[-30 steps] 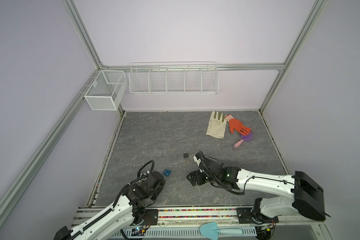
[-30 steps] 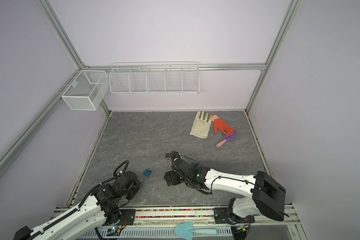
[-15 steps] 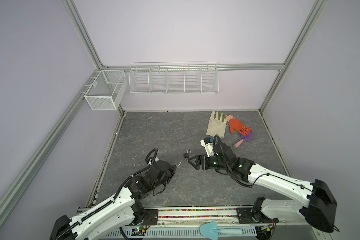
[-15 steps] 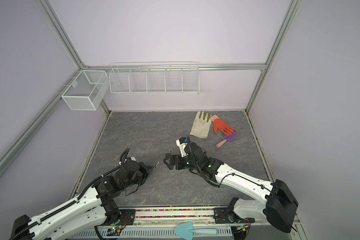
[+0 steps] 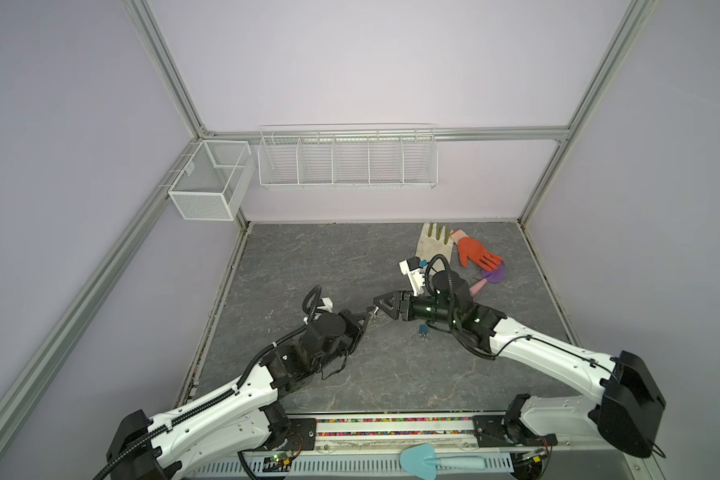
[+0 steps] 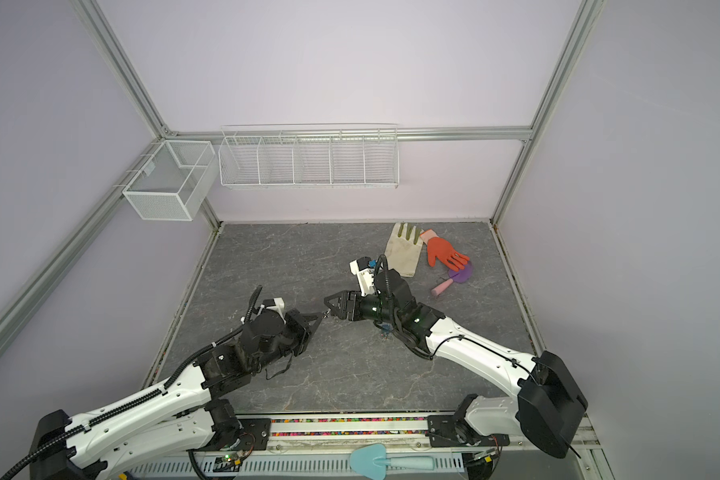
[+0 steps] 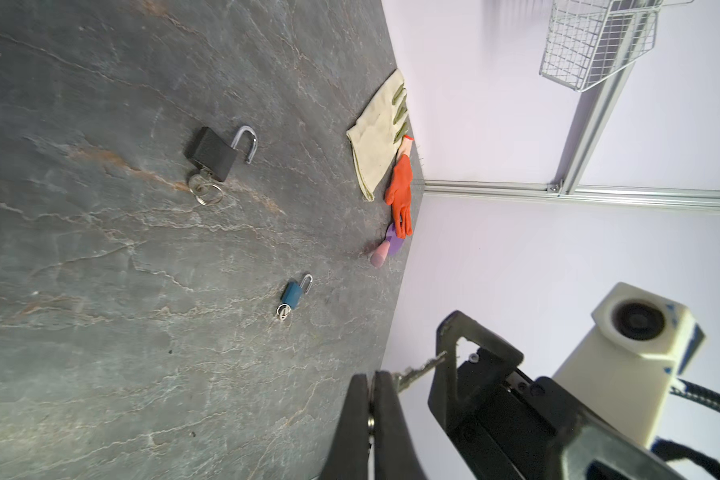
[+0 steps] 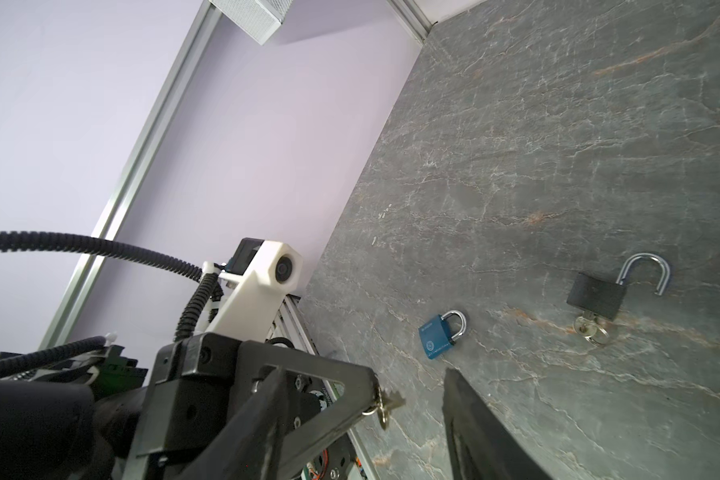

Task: Unlock with the key
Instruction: 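Lift the key with the left gripper while the right gripper moves toward it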

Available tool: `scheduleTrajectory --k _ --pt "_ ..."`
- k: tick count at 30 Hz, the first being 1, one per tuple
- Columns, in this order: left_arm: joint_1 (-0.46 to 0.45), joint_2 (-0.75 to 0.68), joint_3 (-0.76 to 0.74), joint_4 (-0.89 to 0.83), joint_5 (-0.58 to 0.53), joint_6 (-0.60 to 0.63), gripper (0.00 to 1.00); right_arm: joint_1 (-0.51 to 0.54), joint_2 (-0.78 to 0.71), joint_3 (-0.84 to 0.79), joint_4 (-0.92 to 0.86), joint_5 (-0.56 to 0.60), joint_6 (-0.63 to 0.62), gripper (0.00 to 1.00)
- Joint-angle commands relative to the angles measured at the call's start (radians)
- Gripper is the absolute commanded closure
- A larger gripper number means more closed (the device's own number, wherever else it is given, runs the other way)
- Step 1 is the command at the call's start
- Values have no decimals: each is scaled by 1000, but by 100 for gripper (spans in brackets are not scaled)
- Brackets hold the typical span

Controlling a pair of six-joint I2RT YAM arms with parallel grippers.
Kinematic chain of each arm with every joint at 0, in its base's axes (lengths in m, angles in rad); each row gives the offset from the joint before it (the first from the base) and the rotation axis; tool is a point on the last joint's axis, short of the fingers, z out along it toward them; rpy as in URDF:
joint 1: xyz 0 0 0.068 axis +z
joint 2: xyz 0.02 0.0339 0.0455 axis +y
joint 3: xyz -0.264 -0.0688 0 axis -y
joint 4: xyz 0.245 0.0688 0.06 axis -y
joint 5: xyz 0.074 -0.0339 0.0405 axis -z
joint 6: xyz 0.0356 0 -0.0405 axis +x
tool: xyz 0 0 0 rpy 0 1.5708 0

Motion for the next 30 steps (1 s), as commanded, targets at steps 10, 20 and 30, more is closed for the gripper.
scheduleTrajectory --k 10,20,30 --pt "-19 23 52 97 -35 2 100 -7 29 -30 140 -57 59 55" --pt "-25 28 48 98 -44 -4 100 -6 26 -59 168 -41 70 72" --pt "-25 30 44 97 -47 -8 100 -6 12 -59 161 -17 62 89"
